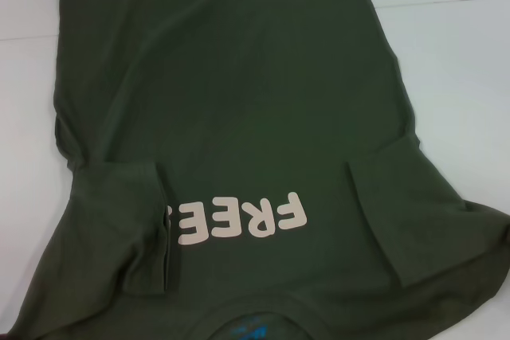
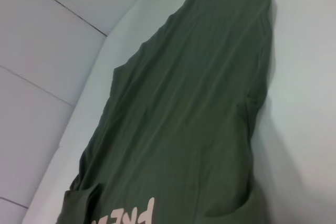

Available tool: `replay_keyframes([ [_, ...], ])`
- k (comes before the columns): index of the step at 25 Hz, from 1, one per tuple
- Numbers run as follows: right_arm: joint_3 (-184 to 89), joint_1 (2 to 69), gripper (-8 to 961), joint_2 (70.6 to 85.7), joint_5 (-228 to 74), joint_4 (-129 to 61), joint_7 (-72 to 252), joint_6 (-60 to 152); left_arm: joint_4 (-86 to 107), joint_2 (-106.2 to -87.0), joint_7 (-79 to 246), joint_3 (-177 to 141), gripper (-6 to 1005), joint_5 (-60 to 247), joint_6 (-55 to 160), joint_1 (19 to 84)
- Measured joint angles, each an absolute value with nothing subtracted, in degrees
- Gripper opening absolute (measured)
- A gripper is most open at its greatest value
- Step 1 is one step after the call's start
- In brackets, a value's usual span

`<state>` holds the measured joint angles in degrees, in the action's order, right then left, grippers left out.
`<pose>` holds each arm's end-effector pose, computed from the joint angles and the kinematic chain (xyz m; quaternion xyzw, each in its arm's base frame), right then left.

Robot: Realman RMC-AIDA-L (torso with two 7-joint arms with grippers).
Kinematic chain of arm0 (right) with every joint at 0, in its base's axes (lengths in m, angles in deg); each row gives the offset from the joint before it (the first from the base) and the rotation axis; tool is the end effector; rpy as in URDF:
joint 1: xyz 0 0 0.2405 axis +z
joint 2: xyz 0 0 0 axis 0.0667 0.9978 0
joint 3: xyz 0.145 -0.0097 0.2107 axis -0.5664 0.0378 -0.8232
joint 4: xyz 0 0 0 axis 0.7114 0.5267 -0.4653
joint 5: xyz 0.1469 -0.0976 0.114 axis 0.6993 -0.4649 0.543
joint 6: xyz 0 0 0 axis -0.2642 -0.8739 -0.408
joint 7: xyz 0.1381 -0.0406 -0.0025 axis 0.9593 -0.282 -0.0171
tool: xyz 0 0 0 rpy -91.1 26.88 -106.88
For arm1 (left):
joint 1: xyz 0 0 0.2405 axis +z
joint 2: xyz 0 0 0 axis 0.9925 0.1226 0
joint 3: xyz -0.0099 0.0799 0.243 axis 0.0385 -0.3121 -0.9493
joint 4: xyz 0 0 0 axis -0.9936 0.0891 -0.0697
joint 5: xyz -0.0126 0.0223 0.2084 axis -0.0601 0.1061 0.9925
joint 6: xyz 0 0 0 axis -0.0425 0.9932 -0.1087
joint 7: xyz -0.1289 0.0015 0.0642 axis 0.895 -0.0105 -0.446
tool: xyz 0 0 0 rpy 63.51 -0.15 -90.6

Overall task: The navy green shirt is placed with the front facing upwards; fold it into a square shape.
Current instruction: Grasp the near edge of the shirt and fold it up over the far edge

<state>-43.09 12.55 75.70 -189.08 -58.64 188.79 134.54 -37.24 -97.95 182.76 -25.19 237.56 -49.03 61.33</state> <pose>0.4113 0.1804 0.0710 -0.7058 0.6110 0.3029 0.1916 -0.3685 0.2152 0.0654 -0.8462 -0.5225 -0.0823 0.0651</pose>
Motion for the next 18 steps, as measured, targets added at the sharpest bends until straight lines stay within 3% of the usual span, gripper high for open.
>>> replay_keyframes([
  [18, -44.38, 10.86, 12, 75.63, -188.92, -58.64, 187.22, 136.99, -36.81, -97.92, 182.15, -25.01, 27, 237.28, -49.64, 61.19],
])
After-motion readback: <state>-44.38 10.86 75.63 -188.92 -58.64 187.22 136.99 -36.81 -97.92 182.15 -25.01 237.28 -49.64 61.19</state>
